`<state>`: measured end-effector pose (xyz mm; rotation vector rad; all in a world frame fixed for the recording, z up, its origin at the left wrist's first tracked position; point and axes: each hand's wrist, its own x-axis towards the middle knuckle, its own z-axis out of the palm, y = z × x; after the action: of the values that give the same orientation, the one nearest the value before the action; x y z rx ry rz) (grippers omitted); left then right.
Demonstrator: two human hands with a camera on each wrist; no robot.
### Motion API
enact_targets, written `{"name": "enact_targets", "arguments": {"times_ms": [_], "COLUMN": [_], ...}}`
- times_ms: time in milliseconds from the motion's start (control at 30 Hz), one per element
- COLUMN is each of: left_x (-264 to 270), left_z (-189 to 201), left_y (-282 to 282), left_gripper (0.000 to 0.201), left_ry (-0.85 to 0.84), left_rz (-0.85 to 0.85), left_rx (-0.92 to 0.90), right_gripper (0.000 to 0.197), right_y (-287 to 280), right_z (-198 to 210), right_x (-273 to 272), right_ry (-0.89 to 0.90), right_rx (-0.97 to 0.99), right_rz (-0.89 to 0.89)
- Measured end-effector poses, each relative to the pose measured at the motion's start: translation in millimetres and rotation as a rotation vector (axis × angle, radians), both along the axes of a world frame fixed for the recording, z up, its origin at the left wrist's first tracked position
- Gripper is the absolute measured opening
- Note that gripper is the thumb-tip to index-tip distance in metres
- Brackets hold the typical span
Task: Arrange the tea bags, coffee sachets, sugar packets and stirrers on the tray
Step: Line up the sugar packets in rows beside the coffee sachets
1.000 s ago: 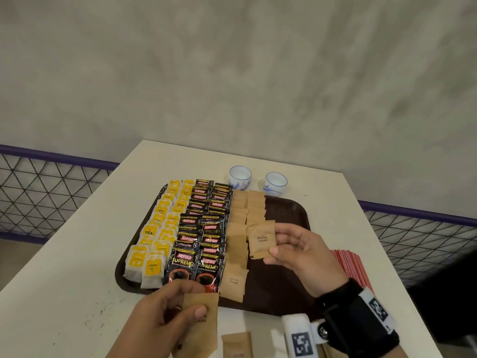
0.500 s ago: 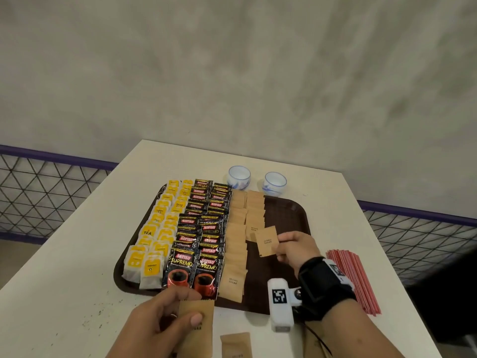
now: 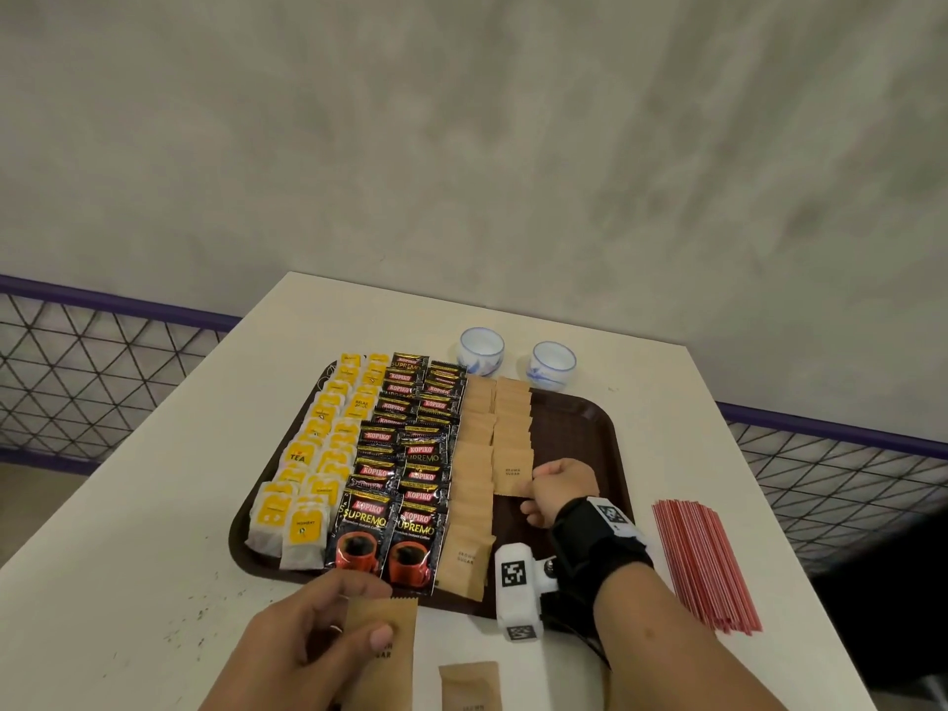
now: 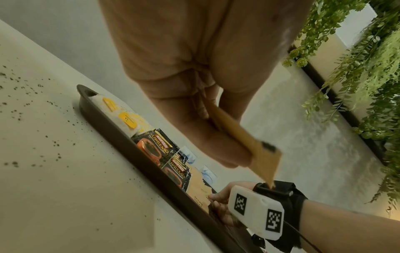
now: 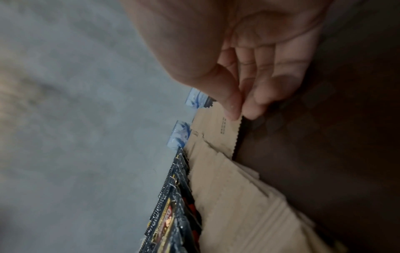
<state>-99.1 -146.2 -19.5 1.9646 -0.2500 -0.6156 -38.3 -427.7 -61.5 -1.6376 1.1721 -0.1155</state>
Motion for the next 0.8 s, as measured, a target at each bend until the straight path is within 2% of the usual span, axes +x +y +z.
{"name": "enact_targets", "arguments": {"times_ms": [33,67,133,167,200,233,300,333,800], "left_x": [0,0,0,0,0,0,0,0,-5], "left_z": [0,-1,-2,-3,-4,-4,-5,-6,-2], "left_y": [-1,-1,-1,-1,-2,-2,-3,-4,-7], "left_gripper": [0.026,0.03,0.062,0.071,0.069,0.055,0.029,0.024,0.019], "left_ry": [0.013,0.018,-0.001,-0.013,-0.023,-0.026,-0.038,-0.047,-0.06], "left_rz": [0.009,0.009,-0.007,-0.006,0.001,0.017,0.035,0.031,0.011], "left_rx": [0.003,0.003,-0.013,-0.01,-0.005,0.005,0.029,0.032,-0.008], "right_gripper": [0.02,0.02,0.017,0.011,0.004,0.003,0.008,0.01,0.021], "right_y": [0,0,-2,-2,-2,-2,-2,-2,4], "right_z": [1,3,6,8,10,12,14,15,8], "right_x": [-1,-2,-4,-3,-3,-2,0,2,3], "right_ry": [0.006,0.017,0.051,0.084,0.116,0.146,0.189,0.204,0.207], "right_rx": [-0.017,-0.029,-0.038,-0.037,-0.039,-0.047,-0.056,-0.065,-0.189], "right_rz": [0.01,0.025,0.048,0.066,0.085,0.101,0.118,0.12,0.163]}}
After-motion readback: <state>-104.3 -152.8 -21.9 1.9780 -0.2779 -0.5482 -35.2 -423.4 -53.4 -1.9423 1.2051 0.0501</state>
